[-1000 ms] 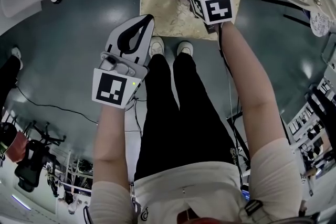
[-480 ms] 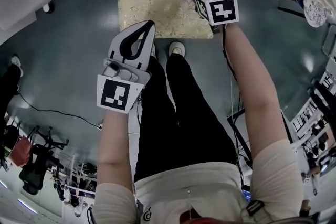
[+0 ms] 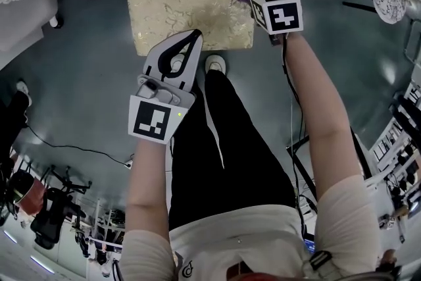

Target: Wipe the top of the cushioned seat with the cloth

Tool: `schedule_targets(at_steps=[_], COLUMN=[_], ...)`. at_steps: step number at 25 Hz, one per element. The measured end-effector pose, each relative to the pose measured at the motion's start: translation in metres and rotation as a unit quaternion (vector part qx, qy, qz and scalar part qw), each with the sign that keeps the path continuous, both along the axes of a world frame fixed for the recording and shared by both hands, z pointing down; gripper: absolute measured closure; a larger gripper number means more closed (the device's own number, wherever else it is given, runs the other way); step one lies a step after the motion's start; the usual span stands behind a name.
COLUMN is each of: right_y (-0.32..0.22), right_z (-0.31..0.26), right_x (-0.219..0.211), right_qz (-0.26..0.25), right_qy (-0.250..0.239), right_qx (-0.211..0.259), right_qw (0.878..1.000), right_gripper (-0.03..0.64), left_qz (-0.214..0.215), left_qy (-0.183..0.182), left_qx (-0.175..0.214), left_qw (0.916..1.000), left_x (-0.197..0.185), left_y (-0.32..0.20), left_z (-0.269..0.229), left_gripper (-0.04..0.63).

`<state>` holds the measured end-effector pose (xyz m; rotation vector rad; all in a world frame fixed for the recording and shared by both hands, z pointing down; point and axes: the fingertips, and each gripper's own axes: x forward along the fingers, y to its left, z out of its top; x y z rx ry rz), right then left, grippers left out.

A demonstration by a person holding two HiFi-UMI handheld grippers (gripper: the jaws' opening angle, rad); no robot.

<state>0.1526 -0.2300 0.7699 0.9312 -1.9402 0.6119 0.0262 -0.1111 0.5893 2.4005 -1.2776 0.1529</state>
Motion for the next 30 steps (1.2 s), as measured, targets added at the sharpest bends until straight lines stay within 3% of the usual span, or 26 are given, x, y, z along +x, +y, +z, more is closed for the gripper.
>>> schedule_targets(at_steps=[6, 11, 18, 25, 30], right_y=[0.003, 0.016, 0.068, 0.111, 0.118], right_z=[-0.001, -0.034, -0.064, -0.055, -0.044], right_x=[0.034, 0.011, -0.08, -0.201, -0.265], right_qz=[0.017, 0.002, -0.02, -0.054, -0.054], right_qy=[0.032, 0.017, -0.044, -0.101, -0.117], right_qx=[-0.005, 0.008, -0.006, -0.035, -0.05], right_qw=[0.999, 1.0, 0.999, 0.993, 0.99], right_gripper=[0.543, 0.543, 0.541, 0.541, 0.541], left_qz=[0.008, 0.002, -0.003, -0.021, -0.012], left_qy=[0.005, 0.011, 0.005, -0.004, -0.014], left_qx=[-0.008, -0.006, -0.007, 0.01, 0.005], left_qw=[0.9999, 0.9999, 1.0, 0.9997, 0.9998], left_x=[0.009, -0.007, -0.062, -0.143, -0.179], left_y=[0.004, 0.011, 0.035, 0.058, 0.07], left_z=[-0.001, -0.015, -0.024, -0.028, -0.024], left_gripper=[0.582, 0.581, 0.581, 0.581, 0.581])
